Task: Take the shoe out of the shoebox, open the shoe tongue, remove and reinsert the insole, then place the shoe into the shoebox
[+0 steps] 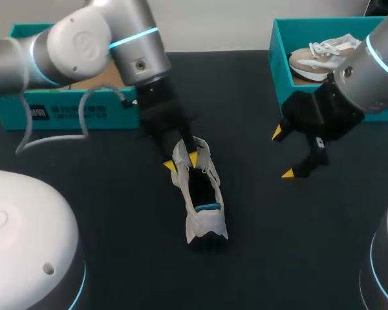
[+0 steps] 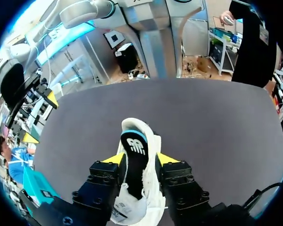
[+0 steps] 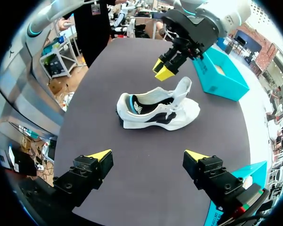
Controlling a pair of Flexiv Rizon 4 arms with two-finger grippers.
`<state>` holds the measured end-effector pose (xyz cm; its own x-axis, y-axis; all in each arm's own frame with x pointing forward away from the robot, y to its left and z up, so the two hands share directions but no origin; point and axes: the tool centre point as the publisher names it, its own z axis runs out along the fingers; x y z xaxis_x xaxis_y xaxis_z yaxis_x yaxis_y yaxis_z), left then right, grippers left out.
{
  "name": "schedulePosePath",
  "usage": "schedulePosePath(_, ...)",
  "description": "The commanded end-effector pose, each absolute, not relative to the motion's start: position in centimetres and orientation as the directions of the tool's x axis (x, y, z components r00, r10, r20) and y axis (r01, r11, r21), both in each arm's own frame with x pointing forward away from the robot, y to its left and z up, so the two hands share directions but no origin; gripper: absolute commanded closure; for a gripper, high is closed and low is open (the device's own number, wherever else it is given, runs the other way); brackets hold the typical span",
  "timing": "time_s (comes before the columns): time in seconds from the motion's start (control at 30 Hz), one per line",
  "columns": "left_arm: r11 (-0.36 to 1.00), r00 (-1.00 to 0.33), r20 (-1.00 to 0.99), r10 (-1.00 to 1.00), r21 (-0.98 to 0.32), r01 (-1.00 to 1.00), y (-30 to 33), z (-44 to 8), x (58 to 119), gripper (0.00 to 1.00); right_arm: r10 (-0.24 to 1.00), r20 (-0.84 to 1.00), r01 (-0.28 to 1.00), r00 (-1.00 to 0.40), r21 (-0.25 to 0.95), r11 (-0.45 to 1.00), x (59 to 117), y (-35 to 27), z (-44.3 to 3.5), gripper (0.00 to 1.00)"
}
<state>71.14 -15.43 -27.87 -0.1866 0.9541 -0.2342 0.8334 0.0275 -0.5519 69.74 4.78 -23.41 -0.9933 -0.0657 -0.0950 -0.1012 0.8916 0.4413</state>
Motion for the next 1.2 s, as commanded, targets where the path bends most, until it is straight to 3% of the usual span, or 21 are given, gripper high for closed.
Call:
schedulePosePath(0.03, 0.042, -0.128, -0.124, 0.984, -0.542, 0.84, -16.2, -28.2, 71.3, 1.0, -0.065, -0.095, -0.1, -0.993, 0.44, 0.893, 69.7, 4.9, -23.5, 0.0)
schedulePosePath(0.63, 0.063, -0.116, -0.084, 0.99, -0.473, 0.879, -18.0, -31.2, 67.4, 1.0, -0.065, -0.095, -0.1, -0.993, 0.44, 0.893, 69.7, 4.9, -23.5, 0.0)
schedulePosePath(1.2, 0.049, -0.09, -0.06, 0.994, -0.5, 0.865, -19.6, -34.4, 65.0, 1.0, -0.065, -0.095, -0.1, -0.993, 0.44, 0.893, 69.7, 4.9, -23.5, 0.0)
